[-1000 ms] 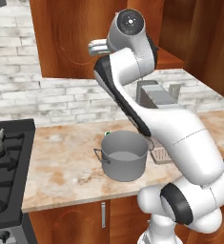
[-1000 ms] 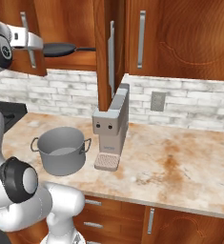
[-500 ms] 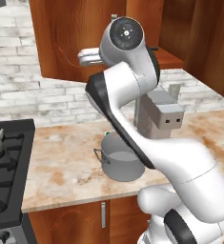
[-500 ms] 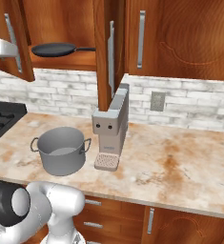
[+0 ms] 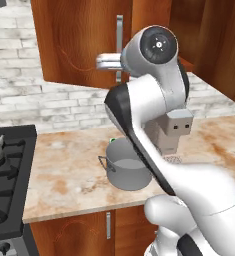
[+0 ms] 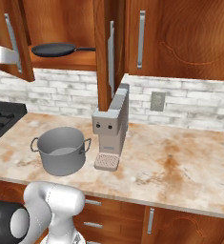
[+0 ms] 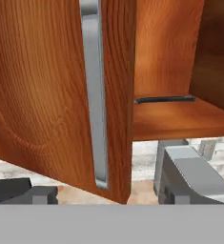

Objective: Pick the pan from the cabinet and place it on the stove. Then turn on the stove burner for the pan.

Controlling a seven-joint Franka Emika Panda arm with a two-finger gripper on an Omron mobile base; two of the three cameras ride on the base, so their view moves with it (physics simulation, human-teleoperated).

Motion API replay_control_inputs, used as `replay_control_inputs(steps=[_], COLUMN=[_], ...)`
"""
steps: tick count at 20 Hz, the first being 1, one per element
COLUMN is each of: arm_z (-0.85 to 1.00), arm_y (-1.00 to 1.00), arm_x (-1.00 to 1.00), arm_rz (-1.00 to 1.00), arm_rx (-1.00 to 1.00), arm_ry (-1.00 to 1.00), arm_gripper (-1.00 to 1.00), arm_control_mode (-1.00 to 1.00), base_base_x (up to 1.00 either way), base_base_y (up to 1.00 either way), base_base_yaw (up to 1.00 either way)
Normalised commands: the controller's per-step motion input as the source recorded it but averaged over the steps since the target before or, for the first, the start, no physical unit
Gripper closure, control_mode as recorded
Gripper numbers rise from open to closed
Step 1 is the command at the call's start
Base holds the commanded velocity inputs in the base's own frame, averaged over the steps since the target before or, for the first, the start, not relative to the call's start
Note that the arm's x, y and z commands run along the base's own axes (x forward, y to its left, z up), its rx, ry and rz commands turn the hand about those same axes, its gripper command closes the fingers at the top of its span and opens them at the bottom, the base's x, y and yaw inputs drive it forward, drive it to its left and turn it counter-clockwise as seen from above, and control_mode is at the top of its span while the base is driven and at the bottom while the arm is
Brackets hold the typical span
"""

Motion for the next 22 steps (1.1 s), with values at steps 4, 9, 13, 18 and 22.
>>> replay_control_inputs(steps=[4, 9, 13, 18, 22], arm_z=[0.00, 0.00, 0.00, 0.00, 0.00], arm_y=[-0.96, -0.54, -0.37, -0.36, -0.09], arm_x=[-0.07, -0.05, 0.04, 0.25, 0.40], arm_rz=[0.00, 0.00, 0.00, 0.00, 0.00], arm_rx=[0.18, 0.24, 0.26, 0.24, 0.22], arm_ry=[0.00, 0.00, 0.06, 0.11, 0.12], arm_gripper=[-1.00, -1.00, -1.00, -1.00, -1.00], arm_control_mode=[-1.00, -1.00, -1.00, -1.00, -1.00], base_base_x=[0.00, 0.00, 0.00, 0.00, 0.00], base_base_y=[0.00, 0.00, 0.00, 0.00, 0.00], base_base_yaw=[0.00, 0.00, 0.00, 0.00, 0.00])
